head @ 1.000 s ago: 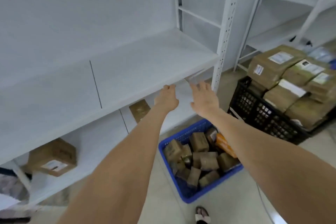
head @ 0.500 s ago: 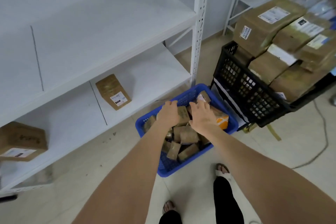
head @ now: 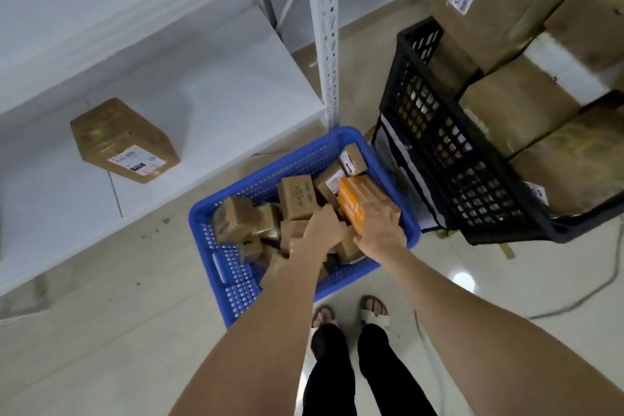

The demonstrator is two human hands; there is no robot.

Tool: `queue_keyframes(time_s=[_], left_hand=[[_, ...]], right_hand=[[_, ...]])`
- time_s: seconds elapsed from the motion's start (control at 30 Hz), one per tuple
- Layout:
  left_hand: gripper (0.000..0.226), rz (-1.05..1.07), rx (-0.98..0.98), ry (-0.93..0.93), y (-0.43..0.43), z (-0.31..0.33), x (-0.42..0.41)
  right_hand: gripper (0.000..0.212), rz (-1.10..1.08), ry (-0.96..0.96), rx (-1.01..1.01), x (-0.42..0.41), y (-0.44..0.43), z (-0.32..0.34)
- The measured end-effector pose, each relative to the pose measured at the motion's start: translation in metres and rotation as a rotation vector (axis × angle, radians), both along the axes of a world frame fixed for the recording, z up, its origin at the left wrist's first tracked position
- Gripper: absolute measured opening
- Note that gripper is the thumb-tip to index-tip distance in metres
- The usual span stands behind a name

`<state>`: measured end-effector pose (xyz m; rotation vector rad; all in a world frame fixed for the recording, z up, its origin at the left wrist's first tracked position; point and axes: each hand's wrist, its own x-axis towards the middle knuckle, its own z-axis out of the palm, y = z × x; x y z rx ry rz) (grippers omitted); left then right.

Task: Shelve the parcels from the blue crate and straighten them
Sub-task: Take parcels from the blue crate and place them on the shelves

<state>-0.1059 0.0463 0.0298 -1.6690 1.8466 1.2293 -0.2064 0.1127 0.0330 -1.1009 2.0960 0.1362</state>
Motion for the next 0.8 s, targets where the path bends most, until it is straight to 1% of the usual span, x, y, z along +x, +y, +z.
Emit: queue_keyframes(time_s=[0.1, 0.17, 0.2, 0.27, 0.37, 0.43, 0.5, 0.53, 0.6, 0.63, 0.7, 0.8], left_hand=[[0.056, 0.174, 0.116, 0.004, -0.003, -0.051, -0.017], [0.064, 0.207, 0.198, 0.008, -0.004, -0.096, -0.028], [0.067, 0.22, 0.232, 0.006, -0.004, -0.119, -0.033], [0.07, 0.322, 0.276, 0.019, -0.003, -0.156, -0.042], [0.073, 0.502, 0.361, 0.055, 0.0, -0.186, -0.051], [0.068, 0.61, 0.427, 0.102, 0.001, -0.201, -0.054], [0.062, 0.69, 0.499, 0.134, 0.003, -0.212, -0.055], [0.059, 0.744, 0.55, 0.188, 0.003, -0.218, -0.053], [0.046, 0.893, 0.665, 0.299, 0.005, -0.221, -0.051], [0.043, 0.93, 0.666, 0.306, 0.004, -0.219, -0.05], [0.045, 0.948, 0.627, 0.332, -0.001, -0.225, -0.049], [0.048, 0.859, 0.493, 0.234, -0.007, -0.254, -0.046]], right_hand=[[0.076, -0.041, -0.042, 0.046, -0.014, -0.005, -0.05], [0.076, -0.058, -0.032, 0.069, -0.023, -0.008, -0.087], [0.075, -0.055, -0.017, 0.078, -0.026, -0.011, -0.106], [0.068, -0.045, 0.01, 0.079, -0.03, -0.016, -0.141], [0.056, -0.053, 0.03, 0.071, -0.032, -0.022, -0.183], [0.051, -0.06, 0.07, 0.073, -0.03, -0.022, -0.201], [0.042, -0.036, 0.149, 0.039, -0.025, -0.023, -0.208], [0.038, -0.014, 0.169, 0.026, -0.021, -0.024, -0.209], [0.032, 0.019, 0.15, 0.006, -0.015, -0.026, -0.207], [0.029, 0.029, 0.14, -0.01, -0.014, -0.028, -0.207], [0.027, 0.039, 0.146, -0.037, -0.017, -0.033, -0.209], [0.026, 0.021, 0.142, -0.062, -0.027, -0.039, -0.223]])
